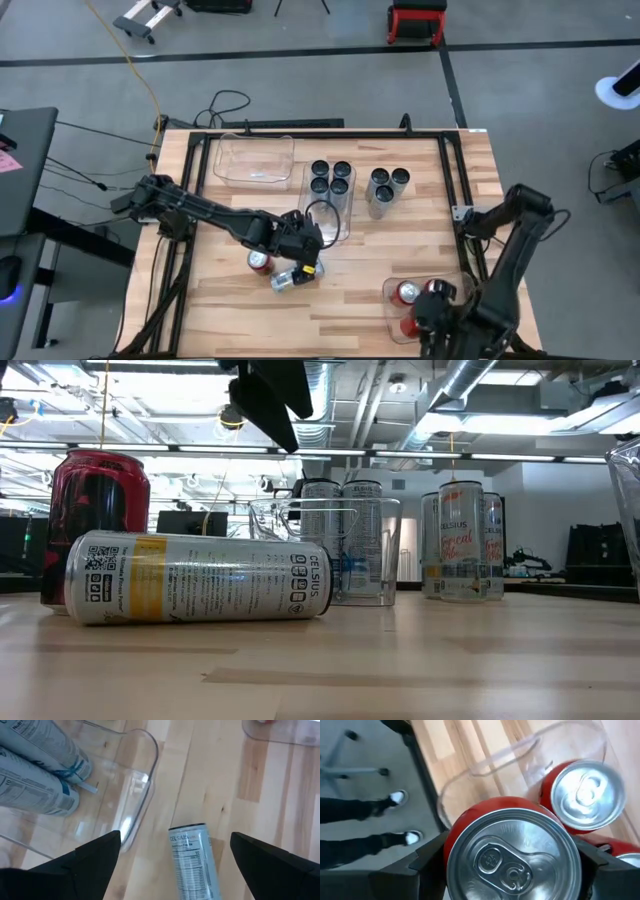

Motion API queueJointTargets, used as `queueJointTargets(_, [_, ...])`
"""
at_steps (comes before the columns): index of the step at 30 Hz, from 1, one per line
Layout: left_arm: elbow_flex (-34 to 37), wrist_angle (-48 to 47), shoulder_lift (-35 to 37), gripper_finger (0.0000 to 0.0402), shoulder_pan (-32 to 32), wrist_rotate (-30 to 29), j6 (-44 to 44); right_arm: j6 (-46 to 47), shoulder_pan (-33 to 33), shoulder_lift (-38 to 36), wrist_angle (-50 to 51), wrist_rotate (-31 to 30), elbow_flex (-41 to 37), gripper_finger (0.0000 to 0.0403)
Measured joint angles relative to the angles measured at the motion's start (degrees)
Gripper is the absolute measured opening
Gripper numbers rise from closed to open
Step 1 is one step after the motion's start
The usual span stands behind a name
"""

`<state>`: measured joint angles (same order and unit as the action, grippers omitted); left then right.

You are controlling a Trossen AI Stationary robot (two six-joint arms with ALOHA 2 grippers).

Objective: Sort soda cans
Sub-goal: Put the red soda can into the bottom transparent bin

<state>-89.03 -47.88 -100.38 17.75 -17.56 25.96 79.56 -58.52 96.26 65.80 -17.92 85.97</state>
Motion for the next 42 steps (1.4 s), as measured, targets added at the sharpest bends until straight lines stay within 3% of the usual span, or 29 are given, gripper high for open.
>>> queueJointTargets(14, [0.0,0.01,0.0,0.037,-1.28,0.15,0.24,4.05,0.55,10.83,0.08,-0.48,0.02,0.0297])
queueJointTargets(24, [0.0,-0.13,0.0,0.037,-1.26,0.2,0.2,7.03,1.36,11.46,-0.13,-0.52,0.02,0.0343])
queueJointTargets(28, [0.0,-0.15,0.0,0.037,-1.26,-1.12,0.29,7.18,1.36,11.35,-0.31,-0.52,0.66,0.0348])
queueJointTargets(42, [0.0,0.22,0.0,0.037,-1.08,2.29,-1.31,7.53,1.36,11.29,-0.06,-0.5,0.7,0.0352])
